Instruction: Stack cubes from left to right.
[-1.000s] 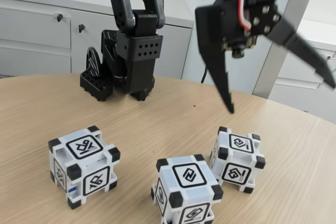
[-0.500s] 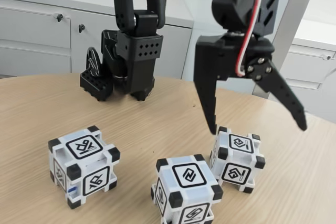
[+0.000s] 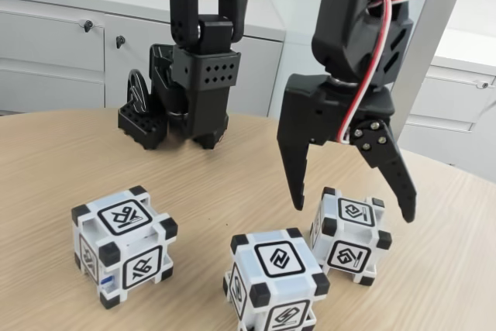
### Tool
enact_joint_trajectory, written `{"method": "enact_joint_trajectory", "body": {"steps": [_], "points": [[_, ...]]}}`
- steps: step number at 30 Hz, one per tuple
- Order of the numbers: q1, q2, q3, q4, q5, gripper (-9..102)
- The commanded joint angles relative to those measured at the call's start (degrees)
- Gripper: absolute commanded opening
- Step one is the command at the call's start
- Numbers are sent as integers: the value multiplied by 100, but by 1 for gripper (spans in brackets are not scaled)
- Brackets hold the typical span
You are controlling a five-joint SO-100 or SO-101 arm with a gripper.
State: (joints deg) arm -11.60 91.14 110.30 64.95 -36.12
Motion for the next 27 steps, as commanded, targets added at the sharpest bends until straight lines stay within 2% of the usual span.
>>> {"method": "enact_joint_trajectory", "body": {"steps": [1,10,18,27], "points": [[26,9,-211,0,202,38],[132,-141,-211,0,835,34],[132,-888,-220,-62,826,32],[132,-861,-246,-26,958,15]]}}
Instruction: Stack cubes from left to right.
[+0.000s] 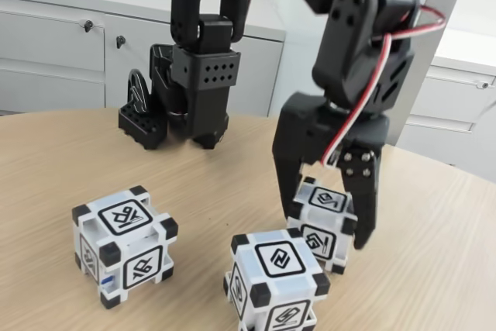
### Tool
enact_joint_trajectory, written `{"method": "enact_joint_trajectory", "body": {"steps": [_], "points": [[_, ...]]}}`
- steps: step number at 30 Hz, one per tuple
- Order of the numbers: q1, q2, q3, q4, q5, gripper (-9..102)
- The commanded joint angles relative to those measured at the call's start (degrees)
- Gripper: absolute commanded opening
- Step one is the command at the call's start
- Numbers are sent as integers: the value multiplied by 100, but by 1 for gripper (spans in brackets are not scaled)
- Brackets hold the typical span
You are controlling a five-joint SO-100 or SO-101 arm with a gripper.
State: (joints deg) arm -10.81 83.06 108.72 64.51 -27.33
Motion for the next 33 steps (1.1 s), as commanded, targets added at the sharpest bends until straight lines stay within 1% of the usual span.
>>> {"method": "enact_joint_trajectory", "body": {"steps": [1,6,13,16,25,28,33], "points": [[53,-26,-97,26,88,14],[35,18,-132,35,176,11],[53,123,-141,53,378,10],[62,571,-141,53,519,11],[88,2663,-53,53,1002,10],[352,3199,-44,53,1151,10],[1301,3718,-44,53,1266,10]]}}
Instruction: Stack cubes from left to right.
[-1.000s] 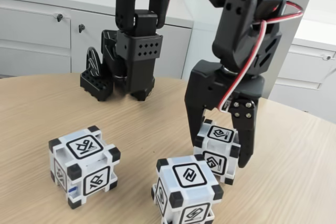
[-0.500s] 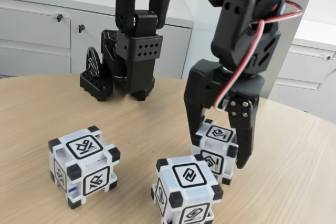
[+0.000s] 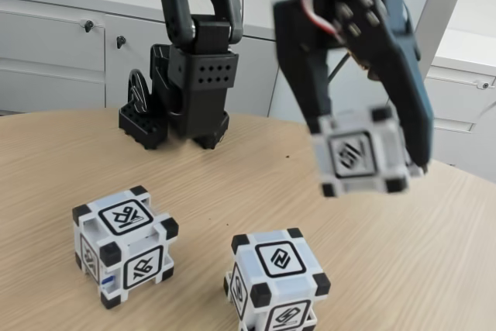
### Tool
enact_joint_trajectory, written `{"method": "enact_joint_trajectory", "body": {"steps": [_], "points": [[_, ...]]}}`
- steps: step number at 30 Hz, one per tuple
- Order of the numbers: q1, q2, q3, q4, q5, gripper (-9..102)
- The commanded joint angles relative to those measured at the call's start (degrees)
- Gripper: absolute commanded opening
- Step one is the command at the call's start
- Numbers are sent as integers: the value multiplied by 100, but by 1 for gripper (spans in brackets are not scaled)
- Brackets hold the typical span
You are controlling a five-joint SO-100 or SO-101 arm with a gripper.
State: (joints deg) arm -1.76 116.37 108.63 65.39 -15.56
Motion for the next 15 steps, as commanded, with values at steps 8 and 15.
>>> {"method": "enact_joint_trajectory", "body": {"steps": [8,15], "points": [[1521,448,-35,-44,158,10],[1995,448,-26,-44,378,7]]}}
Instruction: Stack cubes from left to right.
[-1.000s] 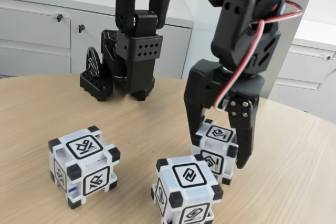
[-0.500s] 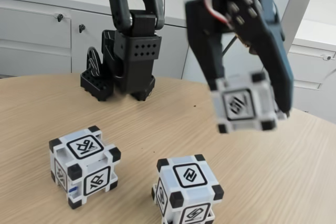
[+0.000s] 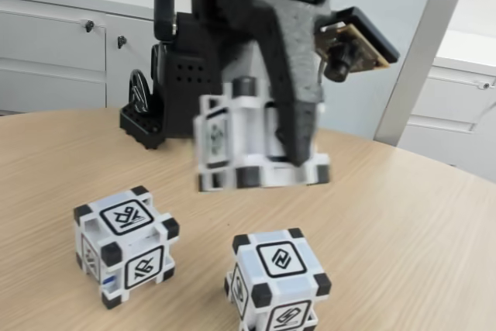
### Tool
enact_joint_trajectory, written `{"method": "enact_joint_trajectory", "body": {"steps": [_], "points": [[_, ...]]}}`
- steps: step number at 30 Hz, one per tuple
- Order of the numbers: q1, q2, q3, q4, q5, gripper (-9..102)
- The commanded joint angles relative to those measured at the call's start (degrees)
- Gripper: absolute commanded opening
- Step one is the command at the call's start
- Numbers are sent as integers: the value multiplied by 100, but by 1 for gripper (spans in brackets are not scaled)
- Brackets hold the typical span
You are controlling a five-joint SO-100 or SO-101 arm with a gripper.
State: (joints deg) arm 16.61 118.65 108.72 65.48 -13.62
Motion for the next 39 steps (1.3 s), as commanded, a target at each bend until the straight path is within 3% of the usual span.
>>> {"method": "enact_joint_trajectory", "body": {"steps": [1,18,27,39], "points": [[220,220,-35,-53,255,7],[984,105,-26,-26,809,2],[1107,193,-35,1063,237,1],[1125,97,-26,1494,246,0]]}}
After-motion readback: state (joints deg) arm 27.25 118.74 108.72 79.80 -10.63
